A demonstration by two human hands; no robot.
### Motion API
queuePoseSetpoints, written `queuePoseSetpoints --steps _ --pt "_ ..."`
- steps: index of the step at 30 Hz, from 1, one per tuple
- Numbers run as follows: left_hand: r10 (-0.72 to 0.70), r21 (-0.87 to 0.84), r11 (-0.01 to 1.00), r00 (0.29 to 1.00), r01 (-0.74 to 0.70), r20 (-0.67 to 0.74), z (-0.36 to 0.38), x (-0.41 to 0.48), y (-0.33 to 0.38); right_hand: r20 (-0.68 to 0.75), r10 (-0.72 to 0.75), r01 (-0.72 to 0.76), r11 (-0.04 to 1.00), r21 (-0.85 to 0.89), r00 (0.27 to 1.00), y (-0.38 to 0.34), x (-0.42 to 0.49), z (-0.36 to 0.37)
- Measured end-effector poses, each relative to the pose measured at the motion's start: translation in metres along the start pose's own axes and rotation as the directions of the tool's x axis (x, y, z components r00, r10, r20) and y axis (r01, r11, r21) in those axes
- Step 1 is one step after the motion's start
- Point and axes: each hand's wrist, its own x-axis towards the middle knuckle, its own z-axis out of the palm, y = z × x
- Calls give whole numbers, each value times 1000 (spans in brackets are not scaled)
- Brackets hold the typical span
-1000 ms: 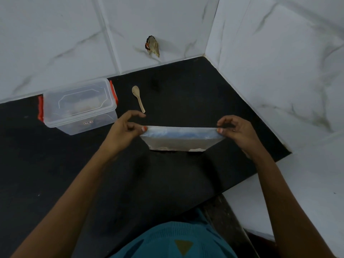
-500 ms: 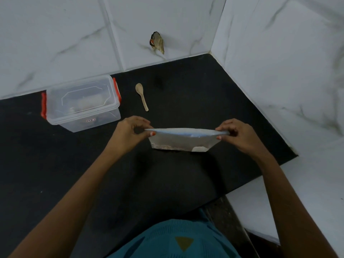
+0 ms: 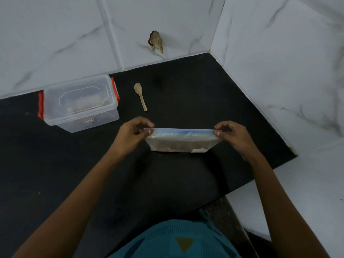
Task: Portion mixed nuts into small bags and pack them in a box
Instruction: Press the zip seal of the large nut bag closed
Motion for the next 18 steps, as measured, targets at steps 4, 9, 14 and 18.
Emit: queuePoseSetpoints --steps 4,9,14,18 --pt "-23 101 995 999 19 41 1 1 -2 61 -33 37 997 -71 998 1 -1 0" --pt "106 391 911 991 -131 84 4 2 -9 120 -83 115 950 -289 989 4 -1 0" --pt "191 515 828 975 -222 113 5 2 -14 77 -155 172 926 -335 985 10 3 6" --pt "80 384 915 988 -125 130 6 2 -19 123 -94 128 945 -302 988 15 6 3"
